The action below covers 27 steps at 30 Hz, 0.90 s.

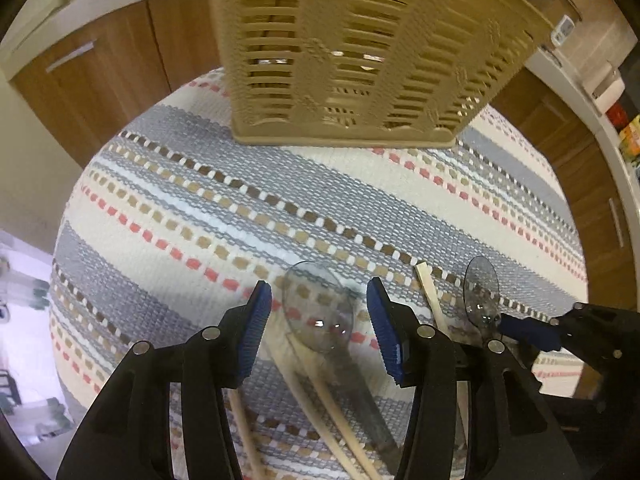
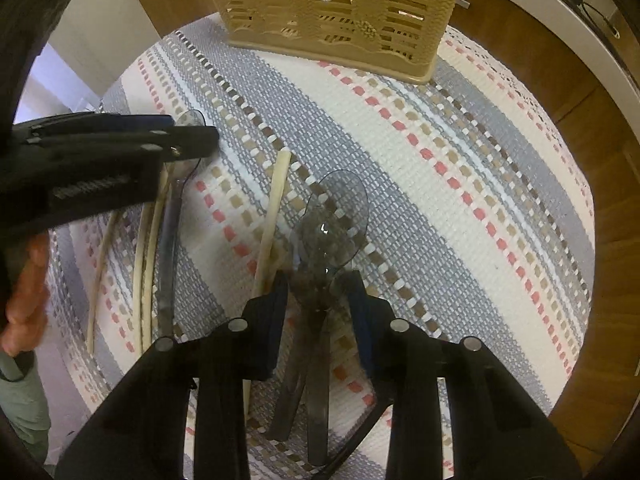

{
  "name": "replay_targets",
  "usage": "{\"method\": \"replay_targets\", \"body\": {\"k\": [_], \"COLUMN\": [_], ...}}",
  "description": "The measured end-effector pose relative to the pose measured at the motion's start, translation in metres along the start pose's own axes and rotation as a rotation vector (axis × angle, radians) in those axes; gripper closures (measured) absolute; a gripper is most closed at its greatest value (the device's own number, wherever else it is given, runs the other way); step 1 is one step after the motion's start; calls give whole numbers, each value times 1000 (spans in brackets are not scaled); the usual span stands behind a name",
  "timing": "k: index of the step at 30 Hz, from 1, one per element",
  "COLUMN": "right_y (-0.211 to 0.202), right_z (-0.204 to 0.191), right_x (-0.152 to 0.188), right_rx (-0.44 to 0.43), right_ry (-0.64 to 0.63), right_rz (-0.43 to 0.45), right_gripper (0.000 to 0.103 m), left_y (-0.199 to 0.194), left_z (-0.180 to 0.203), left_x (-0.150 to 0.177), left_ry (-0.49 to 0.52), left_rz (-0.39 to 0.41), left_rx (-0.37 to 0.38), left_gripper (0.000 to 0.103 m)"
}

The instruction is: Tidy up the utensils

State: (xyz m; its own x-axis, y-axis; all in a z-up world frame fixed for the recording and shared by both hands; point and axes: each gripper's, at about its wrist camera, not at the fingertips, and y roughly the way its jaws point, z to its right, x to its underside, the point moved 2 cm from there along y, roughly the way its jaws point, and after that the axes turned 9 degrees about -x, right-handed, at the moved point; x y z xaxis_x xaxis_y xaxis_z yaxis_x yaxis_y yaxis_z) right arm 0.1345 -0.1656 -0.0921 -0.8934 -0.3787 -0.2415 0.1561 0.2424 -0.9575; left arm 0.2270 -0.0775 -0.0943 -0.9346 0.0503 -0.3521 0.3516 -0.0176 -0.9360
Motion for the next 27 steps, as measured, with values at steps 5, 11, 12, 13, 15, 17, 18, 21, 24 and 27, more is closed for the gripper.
{"method": "replay_targets", "body": {"k": [5, 11, 12, 13, 15, 17, 18, 21, 24, 27], "right_y": [-7, -32, -35, -39, -47, -56, -59, -63, -56, -42], "right_z": [9, 26, 29, 33, 42, 53, 59, 76, 98, 108], "right_x": [5, -1, -2, -3, -6, -6, -8, -22, -35, -48], "right_rx": [-43, -101, -105, -112, -122, -125, -121, -81, -99, -81], "right_ry": [26, 64, 70, 80, 102, 125, 139, 184, 252, 300], "right_rz": [26, 77, 86, 99, 118, 140, 150, 185, 170, 151], "right_gripper": [75, 75, 75, 75, 75, 75, 75, 75, 75, 75], "left_y": [7, 11, 12, 12, 8, 2, -2, -12, -12, -4], "left_z": [22, 43, 44, 45, 45, 45, 47, 49, 48, 53], "left_x": [-1, -3, -3, -4, -4, -5, -8, -14, -22, -31], "left_ry": [44, 69, 69, 68, 63, 60, 67, 110, 178, 227], "left_rz": [8, 38, 43, 49, 69, 90, 108, 125, 118, 106], "left_rx": [-80, -138, -137, -135, -118, -96, -68, -36, 9, 9], "left_gripper": [57, 70, 71, 71, 71, 71, 71, 71, 71, 71]}}
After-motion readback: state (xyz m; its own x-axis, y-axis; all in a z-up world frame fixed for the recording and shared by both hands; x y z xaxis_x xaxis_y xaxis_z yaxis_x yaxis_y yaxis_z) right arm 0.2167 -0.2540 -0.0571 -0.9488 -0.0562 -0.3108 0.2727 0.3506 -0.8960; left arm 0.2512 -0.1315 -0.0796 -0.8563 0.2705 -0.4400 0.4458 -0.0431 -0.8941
